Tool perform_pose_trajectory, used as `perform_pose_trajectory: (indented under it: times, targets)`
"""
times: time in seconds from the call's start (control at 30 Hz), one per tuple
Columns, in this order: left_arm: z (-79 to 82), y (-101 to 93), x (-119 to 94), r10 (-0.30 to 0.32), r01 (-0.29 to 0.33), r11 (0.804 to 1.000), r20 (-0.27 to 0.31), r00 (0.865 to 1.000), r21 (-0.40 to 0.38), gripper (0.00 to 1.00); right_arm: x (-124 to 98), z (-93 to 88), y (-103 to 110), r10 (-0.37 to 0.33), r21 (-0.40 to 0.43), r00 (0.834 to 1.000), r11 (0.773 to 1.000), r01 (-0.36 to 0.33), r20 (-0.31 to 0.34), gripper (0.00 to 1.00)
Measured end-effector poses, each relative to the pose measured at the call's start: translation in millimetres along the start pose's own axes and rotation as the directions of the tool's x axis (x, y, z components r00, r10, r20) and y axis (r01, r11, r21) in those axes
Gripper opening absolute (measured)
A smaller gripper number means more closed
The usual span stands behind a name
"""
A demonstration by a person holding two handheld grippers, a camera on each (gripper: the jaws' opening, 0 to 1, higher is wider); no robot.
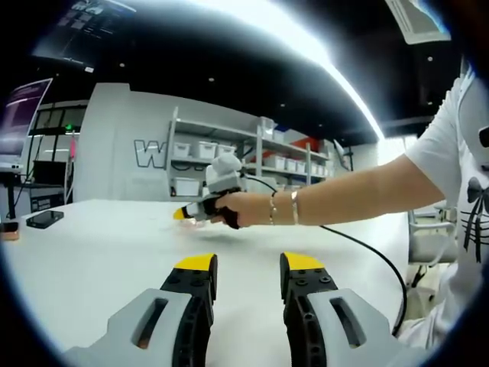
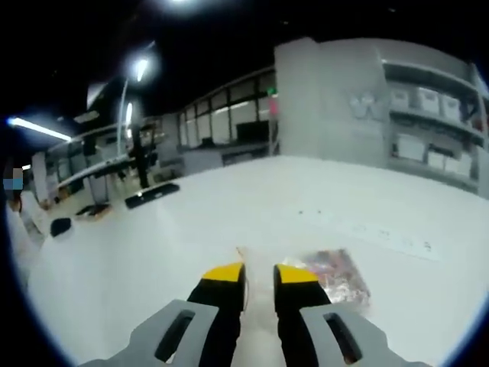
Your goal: Open the resealable bag by pulling the two sides of the seal apart until the entire bag opening is separated and visibly accessible.
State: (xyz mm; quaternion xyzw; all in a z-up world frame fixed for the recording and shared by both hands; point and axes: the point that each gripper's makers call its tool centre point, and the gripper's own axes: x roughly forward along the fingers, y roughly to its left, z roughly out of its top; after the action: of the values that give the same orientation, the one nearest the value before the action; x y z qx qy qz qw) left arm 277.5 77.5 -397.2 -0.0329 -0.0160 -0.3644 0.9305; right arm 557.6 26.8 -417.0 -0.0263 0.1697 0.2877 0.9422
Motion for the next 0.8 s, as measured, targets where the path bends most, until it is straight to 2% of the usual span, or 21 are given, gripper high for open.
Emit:
perform_pose_trajectory:
  times: [0.4, 0.6, 0.8]
  targets:
    - [-1.1, 0.3, 0, 0.001, -0.001, 1.0, 0.001, 1.0, -0.002, 0.33, 3, 0.4, 11, 0.009, -0.116, 1.0, 0.993, -0.009, -0.002, 0.21]
    - [0.6, -1.0, -1, 0.001, -0.001, 1.0, 0.002, 1.0, -0.005, 0.33, 5, -1.3, 10, -0.004, -0.125, 1.0, 0.992, 0.003, -0.004, 0.32]
    - [-0.2, -1.5, -2, 0.001, -0.001, 1.0, 0.002, 1.0, -0.004, 0.33, 6, -2.6, 4, -0.017, -0.12, 1.0, 0.993, 0.016, -0.002, 0.37]
